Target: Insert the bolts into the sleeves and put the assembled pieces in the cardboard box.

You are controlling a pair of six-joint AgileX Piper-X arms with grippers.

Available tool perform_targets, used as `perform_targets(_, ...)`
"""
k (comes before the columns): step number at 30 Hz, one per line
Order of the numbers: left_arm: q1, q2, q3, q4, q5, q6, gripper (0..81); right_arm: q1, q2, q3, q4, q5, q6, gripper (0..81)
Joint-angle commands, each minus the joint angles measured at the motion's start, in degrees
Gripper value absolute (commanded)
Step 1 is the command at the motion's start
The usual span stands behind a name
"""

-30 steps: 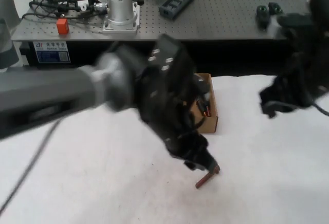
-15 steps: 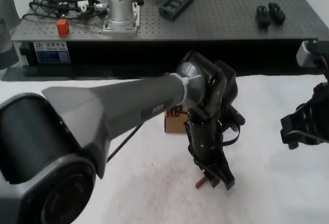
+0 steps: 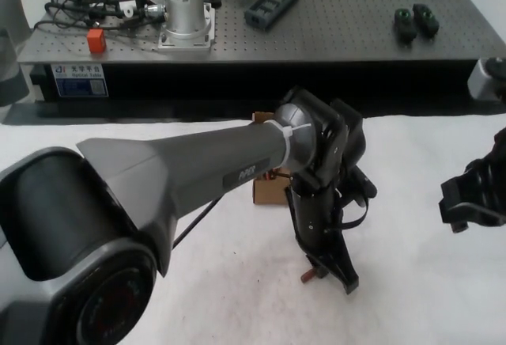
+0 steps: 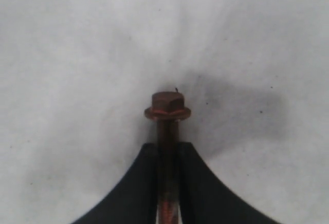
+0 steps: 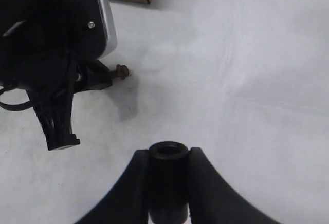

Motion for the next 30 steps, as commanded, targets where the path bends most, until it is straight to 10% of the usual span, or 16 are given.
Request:
perform_targets(1, -0.18, 0.0, -0.92, -0.6, 0.09, -0.76, 3.9, -0.25, -1.37, -0.16, 0.27, -0.8, 0.22, 3.8)
perform_targets(11, 2.9, -16.7, 3.66, -9.4, 0.3, -13.59, 0.6, -0.25, -12.27, 0.11, 0.54, -2.06, 1.31, 3.8)
perform_targets(17, 8.11, -37.13, 22.41, -29.84, 8.28, -27.43, 0.6, 0.67, -18.32, 9.45, -8.75, -21.83, 11.75, 3.8)
perform_targets(30, 9.5, -53.02, 49.44, -68.09, 28.31, -52.07, 0.6, 21.51, -13.83, 23.64, -57.91, -30.09, 33.72, 3.8)
